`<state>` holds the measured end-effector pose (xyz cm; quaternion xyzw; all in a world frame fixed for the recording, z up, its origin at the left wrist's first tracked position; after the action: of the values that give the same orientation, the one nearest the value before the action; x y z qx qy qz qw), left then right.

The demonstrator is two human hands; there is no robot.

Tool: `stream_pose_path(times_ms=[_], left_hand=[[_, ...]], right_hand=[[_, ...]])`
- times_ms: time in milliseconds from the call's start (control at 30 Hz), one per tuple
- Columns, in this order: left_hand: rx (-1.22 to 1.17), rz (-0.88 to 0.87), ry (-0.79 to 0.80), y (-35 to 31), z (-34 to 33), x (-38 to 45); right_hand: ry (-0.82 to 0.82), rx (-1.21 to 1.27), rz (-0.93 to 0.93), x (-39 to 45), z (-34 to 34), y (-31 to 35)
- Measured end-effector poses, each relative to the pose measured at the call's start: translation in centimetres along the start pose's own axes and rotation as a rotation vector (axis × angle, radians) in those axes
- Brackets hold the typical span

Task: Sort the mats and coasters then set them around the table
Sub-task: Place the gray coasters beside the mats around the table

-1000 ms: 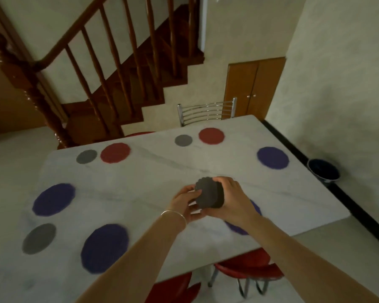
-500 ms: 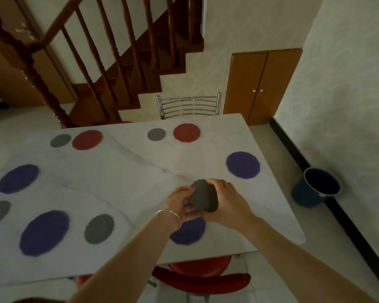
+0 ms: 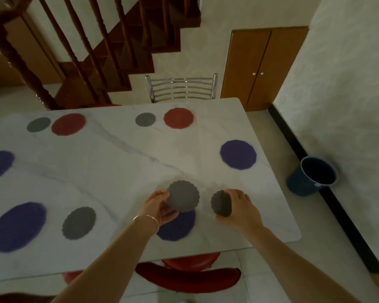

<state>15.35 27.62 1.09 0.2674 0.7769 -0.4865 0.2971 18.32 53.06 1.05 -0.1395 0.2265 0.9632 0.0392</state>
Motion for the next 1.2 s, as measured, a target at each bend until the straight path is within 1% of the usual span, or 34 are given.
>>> stream_pose_path(times_ms=[133,267,500,567,667,733,800,867,933,1100,1200], left_hand=[[-0.020,0.035,-0.042,1.6,1.8,0.4],[-0.022,0.048,-0.057,2.2,2.6,0.7],[0.015,0.049,-0.037,2.1,1.8,0.7],[0.024,0.042,-0.014,1.7,0.8,0.6],[0.038,0.036,0.038,0.7,-1.4,0.8],[0.055,0.029,0.086,-0.2,-3.4,0.9],[0.082,0.017,0.127,-1.0,-5.6,1.3],[0.100,0.003,0.159,-1.8,-7.9,1.6],[0.112,-0.010,0.184,-2.6,-10.2,1.9],[0.125,-0.036,0.218,-4.4,-15.7,3.8],[0.137,-0.052,0.228,-5.0,-19.3,5.9]], right_hand=[[0.057,-0.055,-0.018,0.1,-2.9,-1.3],[0.059,-0.112,0.009,0.2,-4.9,-1.2],[0.094,-0.140,0.023,0.3,-4.5,-1.4],[0.073,-0.088,0.019,0.3,-3.5,-1.2],[-0.012,0.017,0.091,0.1,-1.1,-0.2],[-0.114,0.134,0.137,0.1,1.1,0.9],[-0.172,0.315,0.109,0.4,3.5,1.9],[-0.153,0.512,0.048,1.0,5.7,2.5],[-0.129,0.612,0.027,1.9,7.6,2.5],[-0.100,0.537,0.157,4.7,11.3,0.2],[-0.116,0.507,0.222,7.7,13.0,-2.0]])
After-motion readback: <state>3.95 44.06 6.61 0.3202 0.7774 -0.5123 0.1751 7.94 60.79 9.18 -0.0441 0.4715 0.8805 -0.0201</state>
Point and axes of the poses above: each hand's wrist, its own x-axis towards the middle knuckle, its own z-axis out of the back of the hand, y = z × x, the point moved 3 cm from there along x, towards the middle knuckle, and after that the axes turned 5 degrees about y, right-handed, at the moved point
